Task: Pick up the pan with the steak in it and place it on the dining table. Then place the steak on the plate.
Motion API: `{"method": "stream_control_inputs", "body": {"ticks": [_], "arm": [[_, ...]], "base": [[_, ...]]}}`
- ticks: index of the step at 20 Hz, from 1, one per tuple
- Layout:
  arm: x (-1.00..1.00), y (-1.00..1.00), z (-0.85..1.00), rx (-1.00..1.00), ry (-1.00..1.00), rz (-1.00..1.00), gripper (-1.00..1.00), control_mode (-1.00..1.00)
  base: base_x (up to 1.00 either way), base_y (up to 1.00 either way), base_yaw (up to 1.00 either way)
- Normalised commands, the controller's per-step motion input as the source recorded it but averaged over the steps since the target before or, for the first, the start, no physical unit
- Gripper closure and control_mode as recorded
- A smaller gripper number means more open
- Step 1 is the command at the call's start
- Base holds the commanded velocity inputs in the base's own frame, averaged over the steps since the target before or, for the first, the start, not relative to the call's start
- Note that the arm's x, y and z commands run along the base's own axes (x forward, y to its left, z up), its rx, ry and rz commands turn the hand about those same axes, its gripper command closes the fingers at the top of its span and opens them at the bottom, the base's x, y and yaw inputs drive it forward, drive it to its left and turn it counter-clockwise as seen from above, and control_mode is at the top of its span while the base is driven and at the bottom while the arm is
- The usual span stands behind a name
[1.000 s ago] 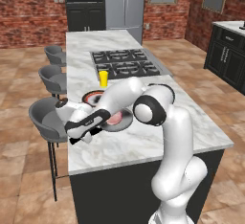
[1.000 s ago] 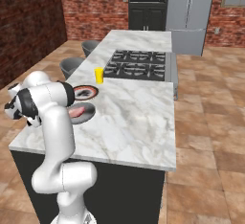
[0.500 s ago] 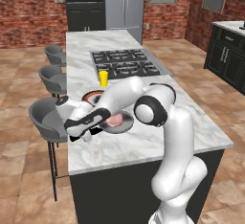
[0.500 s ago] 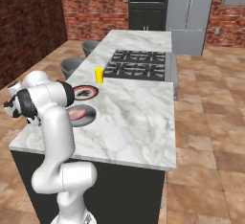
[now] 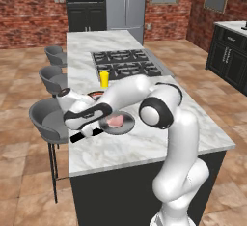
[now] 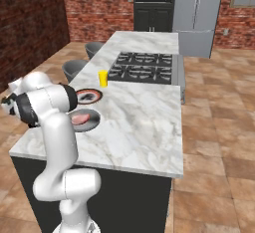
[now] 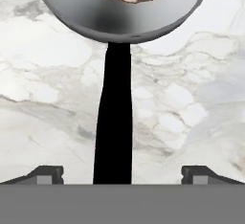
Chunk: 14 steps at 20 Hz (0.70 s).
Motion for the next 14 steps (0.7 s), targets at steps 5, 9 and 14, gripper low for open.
{"method": "stream_control_inputs", "body": {"ticks": [5, 9, 14], "arm": [[-0.24, -0.27, 0.39, 0.08, 0.05, -0.12, -1.00, -1.00], [-0.40, -0.40, 0.32, 0.09, 0.03, -0.12, -1.00, -1.00], [-0.51, -0.53, 0.28, 0.10, 0.00, -0.10, -1.00, -1.00]], "base": [[0.00, 0.00, 0.00], [0.00, 0.00, 0.00], [0.00, 0.00, 0.00]]}}
